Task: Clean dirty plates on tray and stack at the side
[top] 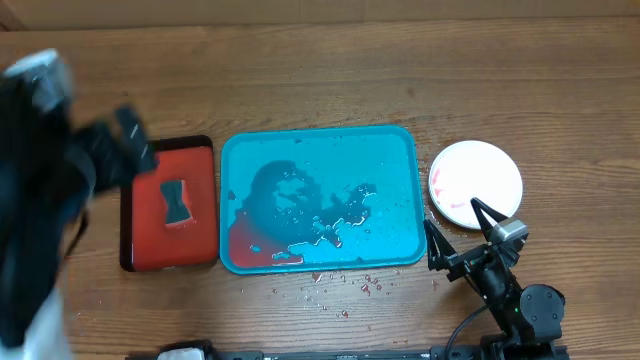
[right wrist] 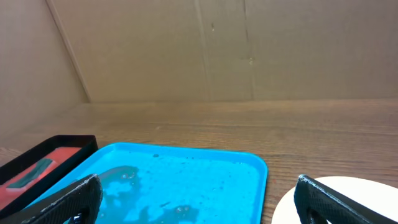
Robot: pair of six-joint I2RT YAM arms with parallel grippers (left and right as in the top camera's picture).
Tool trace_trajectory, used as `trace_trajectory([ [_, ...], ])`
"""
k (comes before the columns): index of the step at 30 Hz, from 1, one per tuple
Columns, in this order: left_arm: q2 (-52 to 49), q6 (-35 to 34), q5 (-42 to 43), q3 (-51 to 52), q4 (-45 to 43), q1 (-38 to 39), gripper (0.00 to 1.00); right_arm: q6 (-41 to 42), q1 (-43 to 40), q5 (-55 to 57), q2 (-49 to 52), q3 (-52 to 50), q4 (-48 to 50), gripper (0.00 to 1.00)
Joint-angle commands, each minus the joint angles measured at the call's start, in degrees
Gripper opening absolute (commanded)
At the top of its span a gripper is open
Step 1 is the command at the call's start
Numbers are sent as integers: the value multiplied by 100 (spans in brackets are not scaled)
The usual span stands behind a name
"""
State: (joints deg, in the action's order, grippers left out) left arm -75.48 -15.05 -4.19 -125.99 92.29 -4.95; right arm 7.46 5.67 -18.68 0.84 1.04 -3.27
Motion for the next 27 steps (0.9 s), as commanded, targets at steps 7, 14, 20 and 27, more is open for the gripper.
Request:
trace_trajectory([
  [7,2717,444,-356,2468,-1810,-26,100,-2,-17,-31,-68,-59,13,100],
  [14,4710,846,295,5595,-4041,-26,100,-2,-17,-28,-68,-59,15,100],
  [20,5882,1040,1045,8089,-6218,-22,100,-4,-17,-28,-68,-59,13,100],
  [27,7016,1040,1147,10421,-8365,136,100,-4,-17,-31,-68,-57,13,100],
])
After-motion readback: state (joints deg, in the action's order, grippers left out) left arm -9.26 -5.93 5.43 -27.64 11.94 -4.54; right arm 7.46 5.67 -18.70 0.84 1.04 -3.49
